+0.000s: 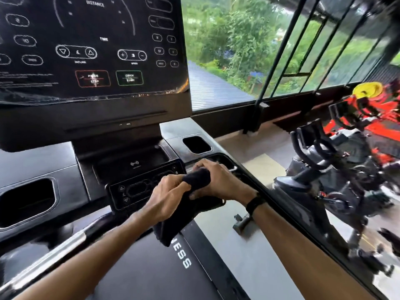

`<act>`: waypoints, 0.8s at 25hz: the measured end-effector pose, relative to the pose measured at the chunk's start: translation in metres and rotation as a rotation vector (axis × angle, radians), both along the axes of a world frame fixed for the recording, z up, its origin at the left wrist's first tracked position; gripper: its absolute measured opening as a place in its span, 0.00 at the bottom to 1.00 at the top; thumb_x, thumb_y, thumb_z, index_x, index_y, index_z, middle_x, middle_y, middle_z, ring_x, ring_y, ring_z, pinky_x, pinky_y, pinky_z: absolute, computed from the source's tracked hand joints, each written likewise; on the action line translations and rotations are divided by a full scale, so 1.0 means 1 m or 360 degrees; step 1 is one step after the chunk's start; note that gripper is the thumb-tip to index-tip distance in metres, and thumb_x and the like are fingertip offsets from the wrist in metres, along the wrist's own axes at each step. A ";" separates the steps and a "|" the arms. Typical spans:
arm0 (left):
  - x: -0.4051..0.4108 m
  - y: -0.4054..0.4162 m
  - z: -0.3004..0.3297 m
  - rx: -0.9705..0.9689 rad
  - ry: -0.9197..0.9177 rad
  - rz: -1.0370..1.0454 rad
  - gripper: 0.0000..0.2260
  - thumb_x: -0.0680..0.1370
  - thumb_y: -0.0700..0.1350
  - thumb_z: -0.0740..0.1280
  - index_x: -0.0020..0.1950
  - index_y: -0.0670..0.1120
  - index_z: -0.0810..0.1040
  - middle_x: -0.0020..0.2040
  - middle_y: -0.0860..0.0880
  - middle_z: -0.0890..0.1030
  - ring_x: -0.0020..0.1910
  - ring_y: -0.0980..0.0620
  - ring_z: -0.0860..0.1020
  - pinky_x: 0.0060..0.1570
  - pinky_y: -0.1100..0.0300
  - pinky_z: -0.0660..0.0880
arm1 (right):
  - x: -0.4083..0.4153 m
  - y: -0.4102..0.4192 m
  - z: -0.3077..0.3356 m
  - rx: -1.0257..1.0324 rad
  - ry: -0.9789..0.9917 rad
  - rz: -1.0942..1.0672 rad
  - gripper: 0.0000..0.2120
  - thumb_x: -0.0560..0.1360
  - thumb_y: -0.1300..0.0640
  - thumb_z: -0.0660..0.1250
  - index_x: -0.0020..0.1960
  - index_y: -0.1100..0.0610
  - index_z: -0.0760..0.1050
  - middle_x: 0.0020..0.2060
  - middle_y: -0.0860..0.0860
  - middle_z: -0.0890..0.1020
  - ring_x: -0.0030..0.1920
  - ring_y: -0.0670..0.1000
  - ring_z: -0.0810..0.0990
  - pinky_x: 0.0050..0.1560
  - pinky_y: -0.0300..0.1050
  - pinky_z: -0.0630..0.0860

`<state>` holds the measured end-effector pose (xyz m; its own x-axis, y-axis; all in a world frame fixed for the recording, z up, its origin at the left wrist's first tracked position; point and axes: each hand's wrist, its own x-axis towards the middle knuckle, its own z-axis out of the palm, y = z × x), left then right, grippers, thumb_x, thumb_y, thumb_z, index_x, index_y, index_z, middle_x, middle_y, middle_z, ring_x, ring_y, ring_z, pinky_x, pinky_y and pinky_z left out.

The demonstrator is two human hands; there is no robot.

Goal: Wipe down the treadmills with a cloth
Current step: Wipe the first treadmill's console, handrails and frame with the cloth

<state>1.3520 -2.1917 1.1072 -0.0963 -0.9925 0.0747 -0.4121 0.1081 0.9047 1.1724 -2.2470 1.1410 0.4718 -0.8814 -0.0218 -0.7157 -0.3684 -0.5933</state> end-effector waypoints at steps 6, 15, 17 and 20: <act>-0.100 0.007 -0.030 0.0062 -0.0415 -0.0228 0.17 0.72 0.57 0.57 0.51 0.53 0.80 0.41 0.52 0.83 0.42 0.50 0.81 0.45 0.47 0.77 | -0.117 0.017 -0.016 -0.0020 0.0190 -0.0063 0.26 0.58 0.44 0.83 0.48 0.53 0.77 0.44 0.47 0.81 0.46 0.48 0.79 0.47 0.45 0.76; -0.269 0.030 -0.072 0.0290 -0.0519 -0.0377 0.13 0.70 0.55 0.58 0.42 0.47 0.74 0.40 0.46 0.79 0.42 0.43 0.78 0.39 0.51 0.71 | -0.281 0.059 -0.052 0.0075 0.0228 -0.0283 0.19 0.62 0.49 0.81 0.45 0.50 0.74 0.42 0.47 0.82 0.46 0.47 0.81 0.46 0.41 0.77; -0.294 0.034 -0.078 0.0318 -0.0539 -0.0263 0.07 0.71 0.52 0.60 0.41 0.49 0.72 0.41 0.47 0.78 0.43 0.44 0.77 0.37 0.54 0.68 | -0.298 0.062 -0.056 0.0042 0.0200 -0.0297 0.18 0.63 0.50 0.80 0.46 0.51 0.74 0.41 0.47 0.82 0.46 0.47 0.81 0.44 0.36 0.75; -0.313 0.033 -0.091 0.0415 -0.0470 0.0009 0.13 0.76 0.48 0.64 0.59 0.47 0.74 0.56 0.46 0.77 0.56 0.47 0.75 0.47 0.55 0.70 | -0.308 0.058 -0.061 -0.0030 0.0139 -0.0347 0.18 0.65 0.50 0.80 0.45 0.51 0.72 0.40 0.44 0.79 0.43 0.44 0.78 0.38 0.25 0.67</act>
<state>1.0388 -2.1583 1.0163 -0.0702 -0.9752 -0.2100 -0.6585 -0.1129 0.7441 0.8643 -2.1890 1.0801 0.2675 -0.9629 -0.0367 -0.8279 -0.2102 -0.5200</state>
